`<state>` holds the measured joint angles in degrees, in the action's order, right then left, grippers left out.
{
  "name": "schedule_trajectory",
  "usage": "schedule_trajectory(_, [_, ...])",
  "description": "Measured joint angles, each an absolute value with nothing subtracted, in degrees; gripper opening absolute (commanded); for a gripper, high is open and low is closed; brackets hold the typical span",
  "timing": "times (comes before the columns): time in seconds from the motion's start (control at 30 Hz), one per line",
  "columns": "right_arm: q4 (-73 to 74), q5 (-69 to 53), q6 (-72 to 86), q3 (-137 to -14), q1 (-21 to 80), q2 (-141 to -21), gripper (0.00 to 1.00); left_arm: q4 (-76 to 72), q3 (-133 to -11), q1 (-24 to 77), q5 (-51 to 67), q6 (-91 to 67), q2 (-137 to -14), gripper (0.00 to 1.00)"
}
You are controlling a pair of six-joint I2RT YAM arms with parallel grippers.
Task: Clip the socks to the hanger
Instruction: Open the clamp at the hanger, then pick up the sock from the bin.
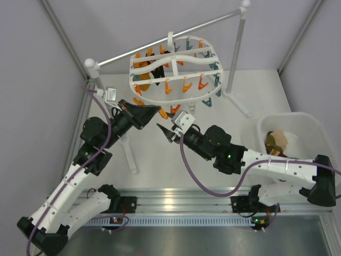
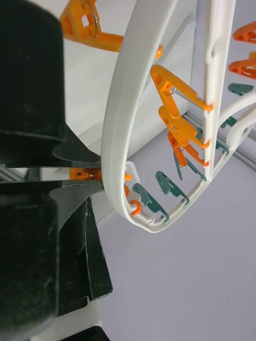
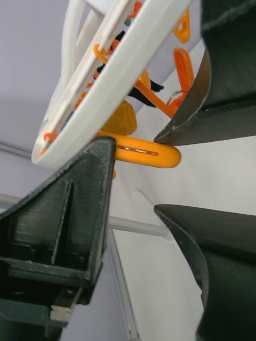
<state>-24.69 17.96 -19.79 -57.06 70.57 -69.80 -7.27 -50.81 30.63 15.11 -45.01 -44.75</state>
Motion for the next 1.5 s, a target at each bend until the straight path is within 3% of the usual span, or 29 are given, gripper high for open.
schedule_trajectory(0.1, [-19.99, 16.38, -19.27, -56.95, 71.05, -68.18, 0.63, -7.35, -50.83, 30.37, 13.82, -44.88, -44.91, 0.0])
schedule_trajectory(0.3, [-8.64, 9.85, -17.85, -56.88, 70.22, -63.7, 0.76, -7.51, -50.83, 30.04, 12.29, -43.44, -45.3, 0.0])
schedule_trajectory(0.53, [7.46, -4.8, -12.1, -55.22, 59.09, -56.4, 1.0, -7.53, -50.81, 30.04, 12.25, -42.22, -46.89, 0.0])
schedule_trajectory(0.77, [22.74, -9.54, -8.95, -52.93, 42.19, -47.24, 0.96, -7.73, -50.83, 30.02, 12.29, -41.19, -47.42, 0.0])
schedule_trajectory(1.0, [35.07, -3.49, -13.74, -57.21, 25.21, -38.15, 0.79, -7.73, -50.83, 29.98, 12.32, -40.25, -47.29, 0.0])
schedule_trajectory(1.13, [42.7, -2.83, -17.74, -64.01, 10.26, -40.77, 0.76, -7.73, -50.83, 29.98, 12.32, -40.25, -46.78, 0.0])
schedule_trajectory(1.33, [54.19, -15.35, -30.09, -66.81, -20.8, -49.19, 0.73, -7.75, -50.81, 29.98, 12.27, -40.29, -46.24, 0.0])
schedule_trajectory(1.5, [66.39, -25.58, -47.27, -66.78, -39.99, -55.51, 0.68, -7.77, -50.76, 29.98, 11.84, -40.34, -46.0, 0.0])
